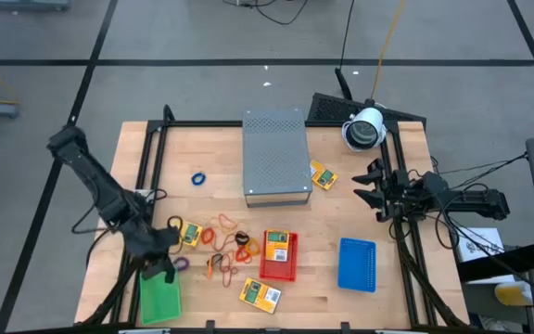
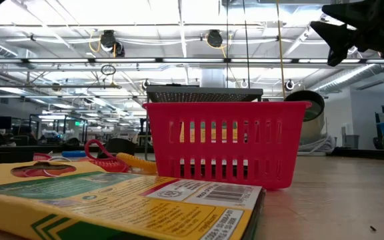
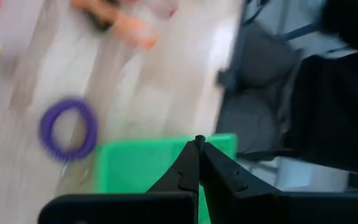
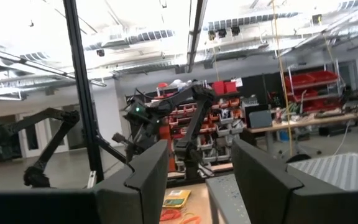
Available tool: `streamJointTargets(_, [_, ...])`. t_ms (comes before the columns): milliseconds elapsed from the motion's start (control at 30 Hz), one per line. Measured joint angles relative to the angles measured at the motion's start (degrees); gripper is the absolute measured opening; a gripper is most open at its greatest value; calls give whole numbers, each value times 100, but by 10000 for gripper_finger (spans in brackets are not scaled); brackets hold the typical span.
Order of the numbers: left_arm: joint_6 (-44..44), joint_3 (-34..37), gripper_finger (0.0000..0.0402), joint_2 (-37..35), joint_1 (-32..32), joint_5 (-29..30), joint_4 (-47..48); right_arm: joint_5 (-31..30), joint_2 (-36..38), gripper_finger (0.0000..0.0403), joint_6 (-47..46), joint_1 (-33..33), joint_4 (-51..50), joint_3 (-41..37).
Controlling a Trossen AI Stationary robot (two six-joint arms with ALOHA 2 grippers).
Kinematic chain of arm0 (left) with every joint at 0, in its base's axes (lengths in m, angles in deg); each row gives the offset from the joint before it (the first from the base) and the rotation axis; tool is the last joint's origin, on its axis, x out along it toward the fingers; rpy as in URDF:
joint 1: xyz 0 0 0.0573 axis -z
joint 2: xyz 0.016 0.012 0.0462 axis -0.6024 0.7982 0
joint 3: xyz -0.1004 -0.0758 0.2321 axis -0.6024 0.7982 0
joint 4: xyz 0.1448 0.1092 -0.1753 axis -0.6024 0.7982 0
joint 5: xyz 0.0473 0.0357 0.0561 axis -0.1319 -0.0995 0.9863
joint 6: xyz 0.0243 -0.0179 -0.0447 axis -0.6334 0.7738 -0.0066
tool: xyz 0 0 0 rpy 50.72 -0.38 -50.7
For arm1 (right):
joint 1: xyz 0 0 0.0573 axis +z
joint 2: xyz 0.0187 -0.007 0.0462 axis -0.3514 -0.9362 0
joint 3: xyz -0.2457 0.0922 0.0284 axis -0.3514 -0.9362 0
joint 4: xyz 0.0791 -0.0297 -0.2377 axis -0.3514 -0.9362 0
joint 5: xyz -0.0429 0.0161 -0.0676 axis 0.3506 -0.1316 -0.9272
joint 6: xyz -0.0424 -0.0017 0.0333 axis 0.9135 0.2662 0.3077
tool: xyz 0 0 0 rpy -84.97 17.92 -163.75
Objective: Pick & Place Office Desk Supplies
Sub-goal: Put the black rubber band into the green bin
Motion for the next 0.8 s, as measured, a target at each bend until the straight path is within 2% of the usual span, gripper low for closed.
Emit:
streamJointTargets(367, [649,0,5,700,692,-2,-189,-2,-201,169,-711,1,-165,1])
streamJointTargets(800, [642,0,53,872,797,-4,-186,-24,-725,169,-882,0,100,1])
